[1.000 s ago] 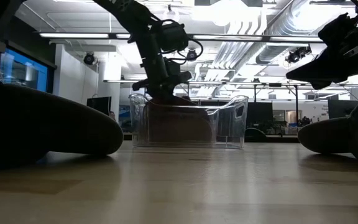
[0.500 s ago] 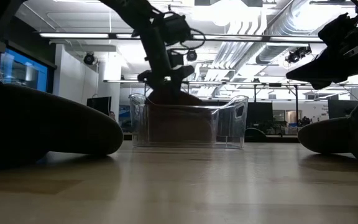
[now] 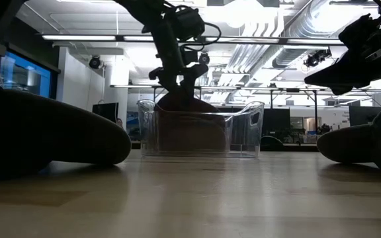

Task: Pick & Place hat
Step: Put the dark red cap into the top transparent bin, then put the black cap into the bottom transparent bin

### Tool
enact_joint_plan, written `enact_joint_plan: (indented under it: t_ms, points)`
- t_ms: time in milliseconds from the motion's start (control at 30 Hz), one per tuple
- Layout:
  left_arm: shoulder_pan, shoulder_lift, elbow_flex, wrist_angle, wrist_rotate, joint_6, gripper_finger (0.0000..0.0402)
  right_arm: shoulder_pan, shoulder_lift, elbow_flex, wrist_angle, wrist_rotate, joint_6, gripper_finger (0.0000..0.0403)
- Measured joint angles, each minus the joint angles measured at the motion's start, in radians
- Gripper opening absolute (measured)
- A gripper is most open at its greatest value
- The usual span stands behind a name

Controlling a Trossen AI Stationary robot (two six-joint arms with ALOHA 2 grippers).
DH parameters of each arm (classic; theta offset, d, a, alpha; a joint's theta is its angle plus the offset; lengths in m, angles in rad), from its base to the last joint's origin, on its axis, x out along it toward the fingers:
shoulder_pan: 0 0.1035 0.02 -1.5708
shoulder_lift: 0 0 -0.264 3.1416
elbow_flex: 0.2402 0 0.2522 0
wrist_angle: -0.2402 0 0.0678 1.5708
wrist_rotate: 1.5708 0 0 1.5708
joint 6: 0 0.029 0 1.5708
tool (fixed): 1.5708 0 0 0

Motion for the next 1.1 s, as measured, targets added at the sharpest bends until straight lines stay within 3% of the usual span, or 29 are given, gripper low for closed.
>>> enact_joint_plan:
  t_ms: [367,667,1000,1100]
  points:
    - [-0.033,0.000,0.001,0.022,-0.009,0.000,0.0234,0.000,0.000,0.000,0.000,0.000,0.000,0.0000]
    - [-0.065,-0.002,0.105,0.013,-0.012,0.002,0.0234,0.000,0.000,0.000,0.000,0.000,0.000,0.0000]
    - [-0.121,-0.030,0.220,-0.098,0.193,-0.009,0.0233,0.000,0.000,0.000,0.000,0.000,0.000,0.0000]
    - [-0.144,-0.063,0.232,-0.063,0.253,-0.009,0.0233,0.000,0.000,0.000,0.000,0.000,0.000,0.0000]
